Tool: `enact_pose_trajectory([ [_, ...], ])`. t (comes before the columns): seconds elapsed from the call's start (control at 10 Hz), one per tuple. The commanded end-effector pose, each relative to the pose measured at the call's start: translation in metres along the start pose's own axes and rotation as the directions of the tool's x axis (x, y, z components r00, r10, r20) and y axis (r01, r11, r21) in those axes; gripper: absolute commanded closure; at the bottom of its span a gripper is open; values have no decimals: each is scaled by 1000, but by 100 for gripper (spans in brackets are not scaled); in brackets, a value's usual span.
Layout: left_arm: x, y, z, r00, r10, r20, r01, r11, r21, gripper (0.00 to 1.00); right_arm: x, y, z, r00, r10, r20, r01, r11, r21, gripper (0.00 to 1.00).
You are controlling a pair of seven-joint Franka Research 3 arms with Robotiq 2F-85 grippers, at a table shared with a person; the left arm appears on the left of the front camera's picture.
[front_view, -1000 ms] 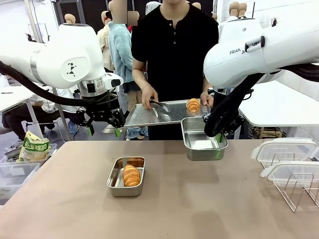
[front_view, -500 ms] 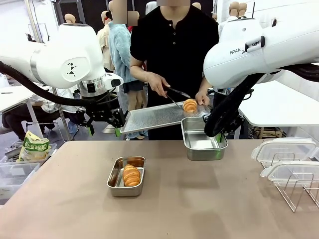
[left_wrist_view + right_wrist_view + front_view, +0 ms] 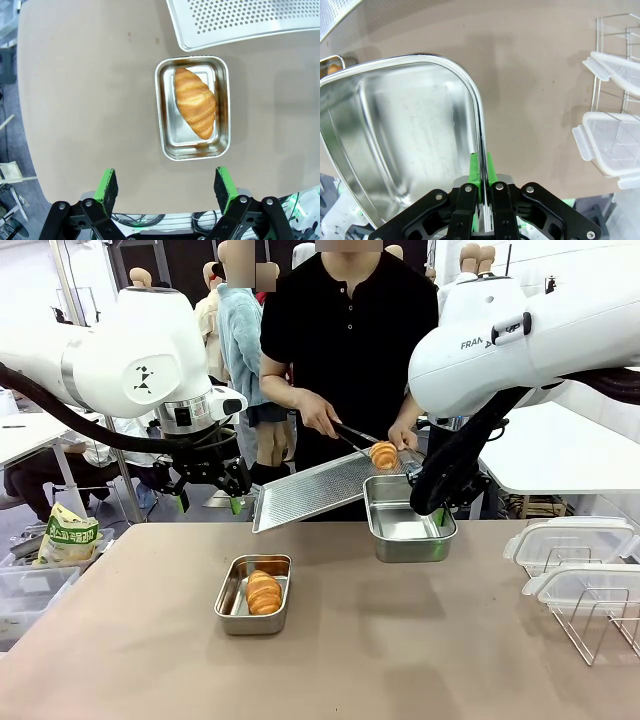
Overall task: Place the bread in airtight containers.
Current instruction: Once an object is inside an Airtight Container , place the container in the center of the table.
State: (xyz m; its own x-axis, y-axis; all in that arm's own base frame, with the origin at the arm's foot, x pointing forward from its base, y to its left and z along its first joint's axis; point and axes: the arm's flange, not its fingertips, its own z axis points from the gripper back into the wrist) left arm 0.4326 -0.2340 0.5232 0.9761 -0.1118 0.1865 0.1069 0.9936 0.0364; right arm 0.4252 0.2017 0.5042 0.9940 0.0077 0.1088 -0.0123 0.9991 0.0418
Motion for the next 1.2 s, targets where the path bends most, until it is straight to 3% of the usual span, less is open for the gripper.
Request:
enact_pose_trajectory([
  [0.0, -1, 1, 3, 1000, 0, 4, 0, 1000, -1, 0, 0, 0, 2, 1000, -1, 10, 1, 1000, 3, 100],
  [1.1, -1, 1, 3, 1000, 0, 4, 0, 1000, -1, 0, 0, 0, 2, 1000, -1, 10, 1, 1000, 3, 100],
])
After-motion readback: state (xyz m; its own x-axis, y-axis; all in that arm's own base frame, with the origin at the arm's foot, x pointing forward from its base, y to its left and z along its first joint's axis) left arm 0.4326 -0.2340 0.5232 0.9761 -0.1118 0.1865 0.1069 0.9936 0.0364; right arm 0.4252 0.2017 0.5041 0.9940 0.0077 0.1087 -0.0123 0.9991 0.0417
